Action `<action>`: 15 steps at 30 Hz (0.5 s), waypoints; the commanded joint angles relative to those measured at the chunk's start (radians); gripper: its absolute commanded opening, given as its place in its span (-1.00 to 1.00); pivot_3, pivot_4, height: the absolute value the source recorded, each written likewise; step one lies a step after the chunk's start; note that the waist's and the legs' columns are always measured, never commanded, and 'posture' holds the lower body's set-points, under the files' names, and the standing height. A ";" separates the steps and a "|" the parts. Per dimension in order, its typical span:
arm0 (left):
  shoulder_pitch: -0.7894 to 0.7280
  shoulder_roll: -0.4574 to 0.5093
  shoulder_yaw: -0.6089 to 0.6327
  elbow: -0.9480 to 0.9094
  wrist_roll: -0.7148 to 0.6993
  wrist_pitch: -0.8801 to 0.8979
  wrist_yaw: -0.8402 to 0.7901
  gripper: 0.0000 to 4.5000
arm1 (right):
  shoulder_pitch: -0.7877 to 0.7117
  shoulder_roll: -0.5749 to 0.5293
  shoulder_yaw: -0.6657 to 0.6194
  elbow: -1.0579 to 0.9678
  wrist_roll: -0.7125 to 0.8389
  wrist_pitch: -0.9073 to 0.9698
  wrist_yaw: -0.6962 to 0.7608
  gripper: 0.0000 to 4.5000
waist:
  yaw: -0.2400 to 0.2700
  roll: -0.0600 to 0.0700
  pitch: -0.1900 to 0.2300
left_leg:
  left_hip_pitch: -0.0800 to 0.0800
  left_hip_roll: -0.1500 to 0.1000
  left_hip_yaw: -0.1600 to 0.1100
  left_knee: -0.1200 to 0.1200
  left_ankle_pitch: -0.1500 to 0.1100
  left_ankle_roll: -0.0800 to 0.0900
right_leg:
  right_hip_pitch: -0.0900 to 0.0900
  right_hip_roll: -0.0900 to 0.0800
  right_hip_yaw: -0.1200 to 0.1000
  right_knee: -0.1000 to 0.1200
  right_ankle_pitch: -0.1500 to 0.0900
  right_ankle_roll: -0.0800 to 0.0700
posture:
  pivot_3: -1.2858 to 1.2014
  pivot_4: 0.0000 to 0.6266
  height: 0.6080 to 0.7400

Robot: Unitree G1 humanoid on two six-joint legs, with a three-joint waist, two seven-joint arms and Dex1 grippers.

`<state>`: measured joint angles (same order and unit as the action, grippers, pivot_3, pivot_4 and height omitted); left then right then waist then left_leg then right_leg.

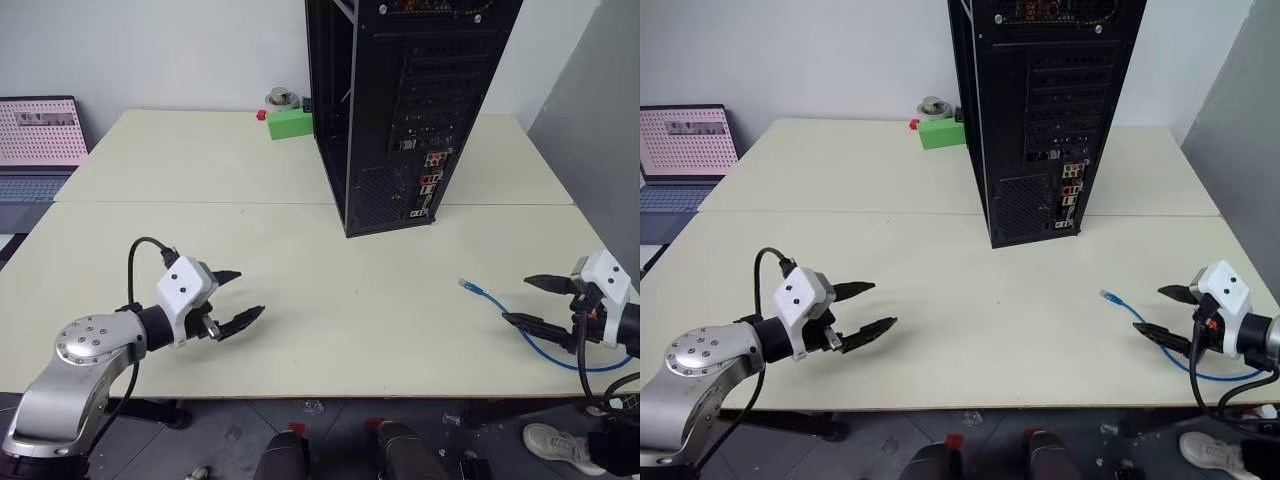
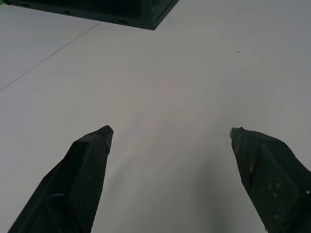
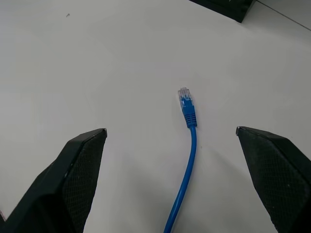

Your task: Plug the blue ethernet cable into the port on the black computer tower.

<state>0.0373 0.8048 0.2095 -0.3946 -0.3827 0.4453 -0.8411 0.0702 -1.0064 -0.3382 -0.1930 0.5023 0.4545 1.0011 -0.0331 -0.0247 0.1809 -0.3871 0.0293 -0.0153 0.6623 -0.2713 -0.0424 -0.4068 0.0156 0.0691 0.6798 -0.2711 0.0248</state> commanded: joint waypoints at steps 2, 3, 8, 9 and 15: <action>0.005 0.001 0.028 -0.024 -0.006 -0.057 -0.017 0.82 | -0.017 -0.008 -0.026 -0.006 0.000 0.004 0.012 1.00 | 0.001 0.000 0.000 | 0.000 0.000 0.000 0.000 0.000 0.000 | 0.000 0.000 0.000 0.000 0.000 0.000 | 0.03 -0.52 1.00; 0.008 0.004 0.024 -0.025 -0.001 -0.062 -0.020 0.82 | -0.020 -0.007 -0.026 -0.005 -0.002 0.008 0.007 1.00 | 0.001 0.000 0.000 | 0.000 0.000 0.000 0.000 0.000 0.000 | 0.000 0.000 0.000 0.000 0.000 0.000 | 0.03 -0.52 1.00; 0.008 -0.004 0.011 -0.016 0.021 -0.094 -0.013 0.82 | -0.027 -0.002 -0.025 -0.004 -0.011 0.018 -0.001 1.00 | 0.001 0.000 0.000 | 0.000 0.000 0.000 0.000 0.000 0.000 | 0.000 0.000 0.000 0.000 0.000 0.000 | 0.03 -0.52 1.00; 0.003 -0.005 0.007 -0.012 0.022 -0.095 -0.012 0.82 | -0.027 -0.002 -0.023 -0.003 -0.015 0.015 -0.002 1.00 | 0.001 0.000 0.000 | 0.000 0.000 0.000 0.000 0.000 0.000 | 0.000 0.000 0.000 0.000 0.000 0.000 | 0.03 -0.52 1.00; -0.002 0.004 -0.017 -0.037 -0.004 -0.065 -0.034 0.82 | -0.024 -0.002 -0.012 -0.004 -0.032 0.018 -0.006 1.00 | 0.000 0.000 0.000 | 0.000 0.000 0.000 0.000 0.000 0.000 | 0.000 0.000 0.000 0.000 0.000 0.000 | 0.03 -0.52 1.00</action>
<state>0.0429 0.7996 0.1994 -0.3939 -0.3764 0.3731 -0.8665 0.0566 -1.0051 -0.3353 -0.1901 0.4808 0.4704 1.0005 -0.0327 -0.0247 0.1809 -0.3872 0.0293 -0.0153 0.6623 -0.2713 -0.0424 -0.4067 0.0156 0.0692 0.6798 -0.2711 0.0248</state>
